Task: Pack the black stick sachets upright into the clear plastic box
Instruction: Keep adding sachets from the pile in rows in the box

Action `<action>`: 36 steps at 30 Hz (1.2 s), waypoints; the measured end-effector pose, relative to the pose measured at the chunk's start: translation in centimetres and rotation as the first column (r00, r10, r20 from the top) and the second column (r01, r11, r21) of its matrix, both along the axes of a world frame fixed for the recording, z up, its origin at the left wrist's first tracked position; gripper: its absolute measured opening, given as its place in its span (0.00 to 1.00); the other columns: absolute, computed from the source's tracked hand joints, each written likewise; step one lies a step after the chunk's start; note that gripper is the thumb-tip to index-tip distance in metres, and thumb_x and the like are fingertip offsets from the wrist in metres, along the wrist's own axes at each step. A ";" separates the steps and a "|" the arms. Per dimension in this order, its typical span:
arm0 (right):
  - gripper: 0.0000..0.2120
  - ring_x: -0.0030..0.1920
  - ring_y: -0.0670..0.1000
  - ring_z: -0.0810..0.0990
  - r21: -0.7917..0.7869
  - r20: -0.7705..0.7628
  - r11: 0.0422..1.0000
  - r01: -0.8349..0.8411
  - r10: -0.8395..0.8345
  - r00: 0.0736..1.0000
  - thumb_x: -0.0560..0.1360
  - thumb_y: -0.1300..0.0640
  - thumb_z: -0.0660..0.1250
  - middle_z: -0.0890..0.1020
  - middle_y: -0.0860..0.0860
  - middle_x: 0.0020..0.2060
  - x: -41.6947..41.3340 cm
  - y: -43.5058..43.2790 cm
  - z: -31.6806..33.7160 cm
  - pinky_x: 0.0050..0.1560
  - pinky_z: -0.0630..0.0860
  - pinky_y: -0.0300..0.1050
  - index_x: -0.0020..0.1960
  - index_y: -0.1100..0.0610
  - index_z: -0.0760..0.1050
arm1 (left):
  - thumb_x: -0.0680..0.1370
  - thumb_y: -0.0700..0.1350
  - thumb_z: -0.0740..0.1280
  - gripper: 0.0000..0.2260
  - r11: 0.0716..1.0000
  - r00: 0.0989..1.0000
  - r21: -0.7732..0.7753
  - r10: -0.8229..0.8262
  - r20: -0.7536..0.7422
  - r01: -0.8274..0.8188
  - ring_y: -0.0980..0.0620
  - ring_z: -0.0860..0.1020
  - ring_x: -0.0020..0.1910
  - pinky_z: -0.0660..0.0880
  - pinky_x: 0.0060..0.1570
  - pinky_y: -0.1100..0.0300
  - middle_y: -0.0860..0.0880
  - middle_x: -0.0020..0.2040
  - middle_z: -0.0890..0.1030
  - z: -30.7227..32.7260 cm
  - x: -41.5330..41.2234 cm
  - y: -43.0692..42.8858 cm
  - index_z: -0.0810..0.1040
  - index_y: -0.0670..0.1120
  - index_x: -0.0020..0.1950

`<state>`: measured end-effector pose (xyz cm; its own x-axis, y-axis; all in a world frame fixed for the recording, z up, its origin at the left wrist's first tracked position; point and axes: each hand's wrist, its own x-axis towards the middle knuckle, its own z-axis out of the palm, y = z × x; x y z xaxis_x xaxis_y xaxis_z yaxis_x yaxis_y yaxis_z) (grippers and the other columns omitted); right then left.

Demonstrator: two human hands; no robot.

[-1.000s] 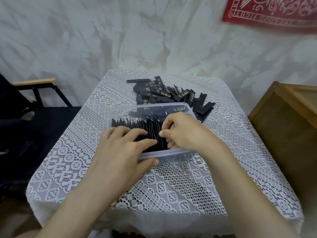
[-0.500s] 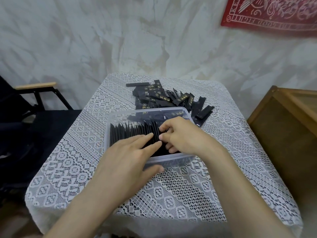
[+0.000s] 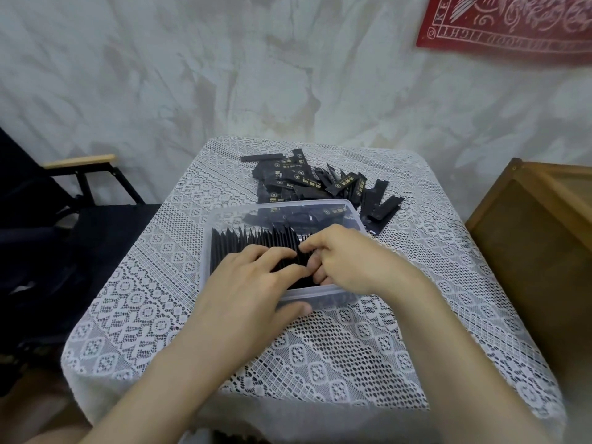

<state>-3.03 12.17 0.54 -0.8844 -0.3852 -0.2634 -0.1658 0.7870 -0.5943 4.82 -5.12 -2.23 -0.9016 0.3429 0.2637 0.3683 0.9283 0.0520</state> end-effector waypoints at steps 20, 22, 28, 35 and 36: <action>0.19 0.37 0.56 0.86 -0.085 -0.156 0.754 0.651 -0.656 0.739 0.82 0.46 0.63 0.83 0.52 0.25 -9.1 9.2 -2.1 0.51 0.82 0.54 0.45 0.61 0.80 | 0.75 0.65 0.60 0.20 0.999 0.996 -0.044 -0.015 -0.083 0.011 0.50 0.78 0.55 0.78 0.46 0.51 0.61 0.57 0.82 -0.6 0.1 0.3 0.85 0.58 0.54; 0.24 0.40 0.57 0.84 0.014 -0.258 0.733 0.680 -0.654 0.711 0.82 0.40 0.61 0.84 0.54 0.27 -10.5 9.2 -3.3 0.46 0.76 0.48 0.46 0.61 0.81 | 0.75 0.65 0.59 0.20 0.999 0.997 -0.045 -0.020 -0.077 0.017 0.50 0.78 0.55 0.78 0.45 0.50 0.61 0.57 0.82 -0.6 0.1 0.4 0.85 0.57 0.53; 0.21 0.45 0.59 0.76 0.090 -0.239 0.706 0.703 -0.669 0.703 0.76 0.42 0.71 0.78 0.55 0.41 -12.4 8.7 -3.0 0.41 0.69 0.47 0.39 0.57 0.70 | 0.75 0.66 0.58 0.20 0.999 0.999 -0.019 -0.029 -0.046 0.028 0.50 0.78 0.56 0.78 0.47 0.51 0.62 0.58 0.81 -0.7 0.0 0.1 0.84 0.58 0.54; 0.14 0.26 0.54 0.72 -0.095 0.015 0.743 0.663 -0.665 0.747 0.75 0.59 0.74 0.75 0.57 0.29 -13.0 9.7 -2.6 0.35 0.73 0.47 0.38 0.60 0.70 | 0.75 0.66 0.58 0.20 0.999 1.000 -0.024 -0.024 -0.012 0.023 0.51 0.77 0.56 0.78 0.49 0.51 0.62 0.59 0.81 -0.6 0.1 0.1 0.84 0.59 0.54; 0.16 0.27 0.54 0.72 -0.094 -0.011 0.750 0.655 -0.658 0.753 0.75 0.59 0.75 0.74 0.57 0.28 -12.9 9.8 -2.5 0.37 0.72 0.48 0.37 0.59 0.68 | 0.75 0.66 0.58 0.20 0.999 1.000 -0.026 -0.021 -0.009 0.021 0.51 0.77 0.56 0.78 0.49 0.51 0.62 0.58 0.81 -0.5 0.2 0.1 0.84 0.59 0.54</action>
